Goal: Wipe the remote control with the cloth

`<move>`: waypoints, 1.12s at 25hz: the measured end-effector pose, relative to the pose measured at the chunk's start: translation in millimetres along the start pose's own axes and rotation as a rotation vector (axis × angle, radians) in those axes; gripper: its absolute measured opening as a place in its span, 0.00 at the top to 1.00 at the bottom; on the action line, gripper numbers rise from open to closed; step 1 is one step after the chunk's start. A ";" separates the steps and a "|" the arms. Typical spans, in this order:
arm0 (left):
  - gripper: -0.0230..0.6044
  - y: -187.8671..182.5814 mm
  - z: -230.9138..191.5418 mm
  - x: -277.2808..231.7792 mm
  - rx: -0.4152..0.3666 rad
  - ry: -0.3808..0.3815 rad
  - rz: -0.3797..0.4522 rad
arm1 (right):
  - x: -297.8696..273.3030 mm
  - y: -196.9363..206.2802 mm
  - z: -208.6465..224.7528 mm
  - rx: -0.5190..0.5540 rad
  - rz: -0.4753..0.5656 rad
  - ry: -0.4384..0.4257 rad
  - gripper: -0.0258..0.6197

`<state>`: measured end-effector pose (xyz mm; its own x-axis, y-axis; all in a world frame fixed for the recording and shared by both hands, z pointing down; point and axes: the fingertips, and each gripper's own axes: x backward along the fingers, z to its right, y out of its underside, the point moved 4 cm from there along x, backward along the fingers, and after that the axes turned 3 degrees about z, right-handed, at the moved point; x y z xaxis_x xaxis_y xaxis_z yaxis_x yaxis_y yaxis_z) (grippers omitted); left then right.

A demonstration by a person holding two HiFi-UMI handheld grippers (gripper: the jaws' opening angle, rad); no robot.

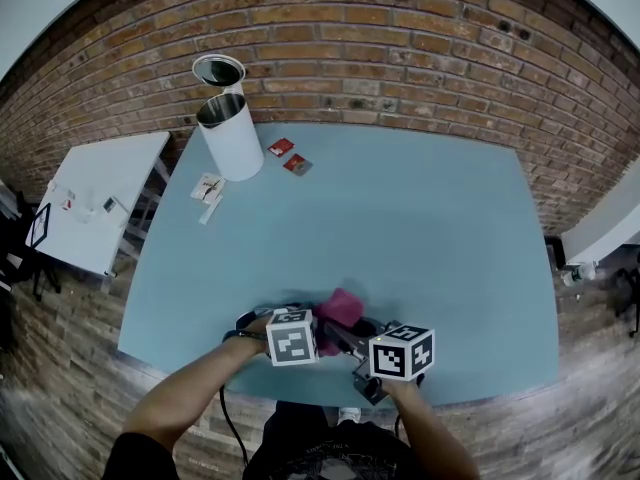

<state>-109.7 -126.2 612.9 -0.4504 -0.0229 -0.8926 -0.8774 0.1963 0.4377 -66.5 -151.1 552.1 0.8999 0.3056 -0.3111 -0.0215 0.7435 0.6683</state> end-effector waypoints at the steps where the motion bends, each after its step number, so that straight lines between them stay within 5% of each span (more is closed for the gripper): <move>1: 0.54 -0.1 -0.3 -0.5 -0.001 0.002 -0.008 | 1.6 0.3 1.4 -0.003 0.001 -0.001 0.86; 28: 0.57 -3.7 -8.0 -2.7 0.046 -0.015 -0.106 | 79.3 -8.7 48.0 -0.010 0.050 0.056 0.86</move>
<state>-106.6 -134.7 614.6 -0.3530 -0.0316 -0.9351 -0.9112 0.2386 0.3359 26.0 -161.9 554.1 0.8720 0.3751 -0.3145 -0.0705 0.7321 0.6776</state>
